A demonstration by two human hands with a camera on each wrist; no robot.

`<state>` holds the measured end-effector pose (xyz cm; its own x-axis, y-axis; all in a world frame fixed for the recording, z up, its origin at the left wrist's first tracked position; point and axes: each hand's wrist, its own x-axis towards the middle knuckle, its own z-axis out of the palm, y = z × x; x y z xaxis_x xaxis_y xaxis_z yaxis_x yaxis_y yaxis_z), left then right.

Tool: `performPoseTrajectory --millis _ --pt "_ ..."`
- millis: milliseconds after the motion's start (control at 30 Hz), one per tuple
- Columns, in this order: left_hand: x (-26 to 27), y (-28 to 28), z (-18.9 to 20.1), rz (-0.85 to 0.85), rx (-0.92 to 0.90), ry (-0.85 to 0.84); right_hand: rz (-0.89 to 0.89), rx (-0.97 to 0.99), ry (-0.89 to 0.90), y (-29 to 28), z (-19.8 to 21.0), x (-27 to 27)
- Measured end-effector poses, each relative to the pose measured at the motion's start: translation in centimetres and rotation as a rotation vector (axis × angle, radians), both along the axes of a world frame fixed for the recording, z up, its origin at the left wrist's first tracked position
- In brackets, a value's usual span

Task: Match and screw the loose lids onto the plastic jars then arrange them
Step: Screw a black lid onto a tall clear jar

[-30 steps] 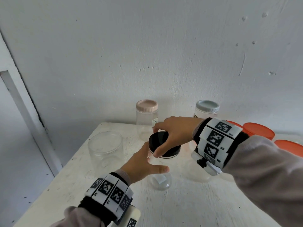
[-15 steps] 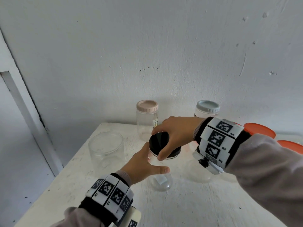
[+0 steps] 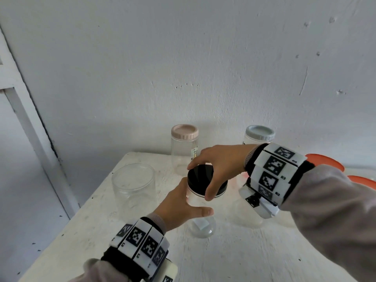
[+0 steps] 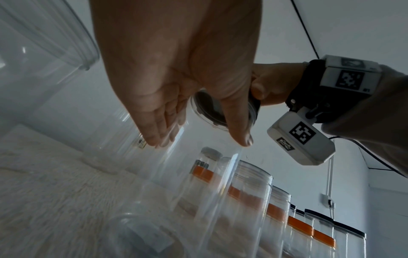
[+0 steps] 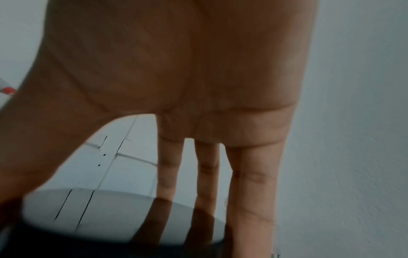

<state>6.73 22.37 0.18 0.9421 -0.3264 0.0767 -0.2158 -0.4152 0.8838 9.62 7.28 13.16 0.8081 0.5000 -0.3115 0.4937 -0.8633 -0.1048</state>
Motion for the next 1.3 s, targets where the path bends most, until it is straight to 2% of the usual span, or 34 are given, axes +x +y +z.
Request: performPoseTrajectory --millis 100,267,467,667,833,1033,1167,1300 --pt "0.0 0.0 0.0 -0.002 -0.005 0.003 -0.037 -0.005 -0.038 0.0 -0.4 0.1" --pt "0.0 0.0 0.0 -0.006 -0.014 0.003 -0.081 -0.038 -0.220 0.3 -1.9 -0.5" --pt "0.0 -0.2 -0.1 0.026 -0.012 -0.015 -0.016 -0.001 0.009 -0.3 -0.5 -0.9" --pt "-0.1 -0.2 0.0 0.027 -0.005 -0.017 -0.028 -0.010 -0.055 -0.1 -0.7 -0.4" --pt "-0.3 -0.2 0.0 0.015 -0.010 -0.007 -0.098 -0.041 -0.213 0.5 -1.9 -0.9" --pt "-0.1 -0.4 0.0 0.054 -0.010 -0.011 -0.032 0.009 0.000 -0.2 -0.3 -0.9" --pt "-0.1 -0.3 -0.2 0.047 -0.008 -0.009 0.009 0.001 -0.032 0.1 -0.1 -0.7" --pt "-0.2 -0.3 -0.2 0.037 -0.026 -0.002 -0.039 -0.027 -0.108 0.4 -0.7 -0.5"
